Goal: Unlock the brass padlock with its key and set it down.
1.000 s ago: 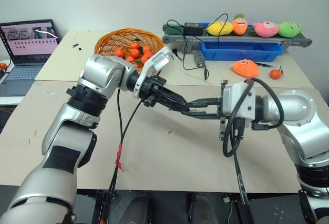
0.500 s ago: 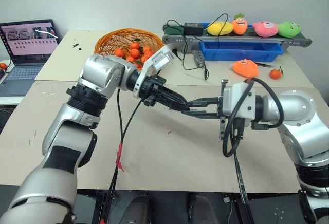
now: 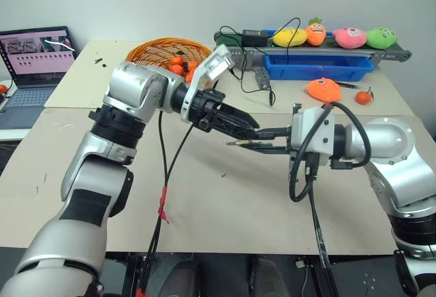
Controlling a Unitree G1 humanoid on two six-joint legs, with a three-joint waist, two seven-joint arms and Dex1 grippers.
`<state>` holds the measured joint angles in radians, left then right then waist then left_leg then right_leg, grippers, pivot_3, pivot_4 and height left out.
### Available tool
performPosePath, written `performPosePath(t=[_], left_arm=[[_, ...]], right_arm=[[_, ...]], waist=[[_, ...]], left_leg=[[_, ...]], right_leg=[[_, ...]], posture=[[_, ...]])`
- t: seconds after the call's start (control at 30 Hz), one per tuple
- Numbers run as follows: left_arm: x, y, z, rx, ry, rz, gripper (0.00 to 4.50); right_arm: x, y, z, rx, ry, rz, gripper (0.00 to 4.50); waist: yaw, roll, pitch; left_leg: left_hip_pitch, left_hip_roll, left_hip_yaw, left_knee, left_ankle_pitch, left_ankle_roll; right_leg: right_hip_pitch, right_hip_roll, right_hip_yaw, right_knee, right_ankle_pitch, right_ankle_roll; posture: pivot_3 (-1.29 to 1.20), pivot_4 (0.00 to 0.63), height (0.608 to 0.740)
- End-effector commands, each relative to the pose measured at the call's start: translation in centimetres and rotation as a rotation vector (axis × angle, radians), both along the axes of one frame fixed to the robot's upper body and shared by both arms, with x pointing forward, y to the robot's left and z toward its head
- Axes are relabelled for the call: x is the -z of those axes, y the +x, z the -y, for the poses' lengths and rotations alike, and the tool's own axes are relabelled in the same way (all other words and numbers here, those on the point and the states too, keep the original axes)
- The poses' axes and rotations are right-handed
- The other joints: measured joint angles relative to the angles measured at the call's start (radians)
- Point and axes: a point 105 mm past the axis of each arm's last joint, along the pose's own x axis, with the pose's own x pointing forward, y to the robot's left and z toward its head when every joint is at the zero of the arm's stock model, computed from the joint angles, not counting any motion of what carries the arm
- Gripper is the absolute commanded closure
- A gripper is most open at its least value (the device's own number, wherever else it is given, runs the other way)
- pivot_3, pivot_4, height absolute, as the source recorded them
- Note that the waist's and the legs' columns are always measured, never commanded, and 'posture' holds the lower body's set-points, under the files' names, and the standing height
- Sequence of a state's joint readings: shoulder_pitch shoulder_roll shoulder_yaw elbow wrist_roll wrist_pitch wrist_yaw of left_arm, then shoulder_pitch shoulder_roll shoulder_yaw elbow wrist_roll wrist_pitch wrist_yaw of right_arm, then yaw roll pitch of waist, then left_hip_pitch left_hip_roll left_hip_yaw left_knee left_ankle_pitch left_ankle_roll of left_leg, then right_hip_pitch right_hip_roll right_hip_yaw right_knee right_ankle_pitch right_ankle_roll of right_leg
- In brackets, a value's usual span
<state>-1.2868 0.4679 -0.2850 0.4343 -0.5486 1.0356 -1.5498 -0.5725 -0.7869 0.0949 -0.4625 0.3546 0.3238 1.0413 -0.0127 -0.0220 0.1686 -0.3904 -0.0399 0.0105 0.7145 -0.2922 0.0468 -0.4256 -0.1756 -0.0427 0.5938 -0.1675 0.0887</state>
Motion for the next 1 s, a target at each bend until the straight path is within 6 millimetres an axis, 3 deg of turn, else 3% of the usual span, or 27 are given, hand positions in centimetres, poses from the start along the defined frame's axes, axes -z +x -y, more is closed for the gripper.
performPosePath(t=[0.03,0.27,0.43,0.67,0.8,1.0], left_arm=[[-2.9,1.2,-0.7,-0.079,-0.078,0.128,0.96],[-2.9,3.7,-3.4,-0.273,-0.104,0.181,0.96],[-1.5,4.3,-5.4,-0.389,-0.108,0.153,0.96],[1.4,2.7,-5.6,-0.437,-0.125,0.05,0.96],[2.6,1.1,-4.9,-0.422,-0.143,-0.013,0.08],[3.3,-0.2,-4.3,-0.398,-0.148,-0.069,0.08]], right_arm=[[-1.1,0.6,1.1,0.039,0.009,0.062,4.4],[-1.6,1.8,2.4,0.099,0.021,0.068,4.4],[-2.4,2.3,3.3,0.14,0.034,0.094,4.4],[-3.5,1.8,3.2,0.134,0.067,0.081,4.4],[-3.4,1.4,3.1,0.122,0.065,0.053,4.4],[-3.4,1.3,3.0,0.123,0.065,0.051,4.4]], waist=[[0.0,0.0,0.0],[-0.001,0.0,0.0],[-0.002,0.0,0.0],[0.0,0.0,0.0],[0.001,0.0,0.0],[0.0,0.0,0.0]], left_leg=[[0.0,0.0,0.0,0.0,0.0,0.0],[0.0,0.0,0.0,0.0,0.0,0.0],[0.0,0.0,0.0,0.0,0.0,0.0],[-0.001,0.0,0.0,0.0,0.0,-0.001],[0.0,0.0,-0.001,0.0,0.001,-0.001],[0.001,0.0,-0.001,0.0,0.001,-0.002]], right_leg=[[0.0,0.0,0.0,0.0,0.0,0.0],[0.0,0.0,0.0,0.0,0.0,0.0],[0.0,0.0,0.0,0.0,0.0,0.0],[-0.001,0.0,0.0,0.0,0.0,0.0],[-0.001,0.0,0.0,0.0,0.0,0.0],[0.0,0.0,0.0,0.0,0.0,0.0]], posture=[[0.0,0.15,0.74],[0.0,0.15,0.74],[0.0,0.15,0.74],[0.0,0.15,0.74],[0.0,0.15,0.74],[0.0,0.15,0.74]])
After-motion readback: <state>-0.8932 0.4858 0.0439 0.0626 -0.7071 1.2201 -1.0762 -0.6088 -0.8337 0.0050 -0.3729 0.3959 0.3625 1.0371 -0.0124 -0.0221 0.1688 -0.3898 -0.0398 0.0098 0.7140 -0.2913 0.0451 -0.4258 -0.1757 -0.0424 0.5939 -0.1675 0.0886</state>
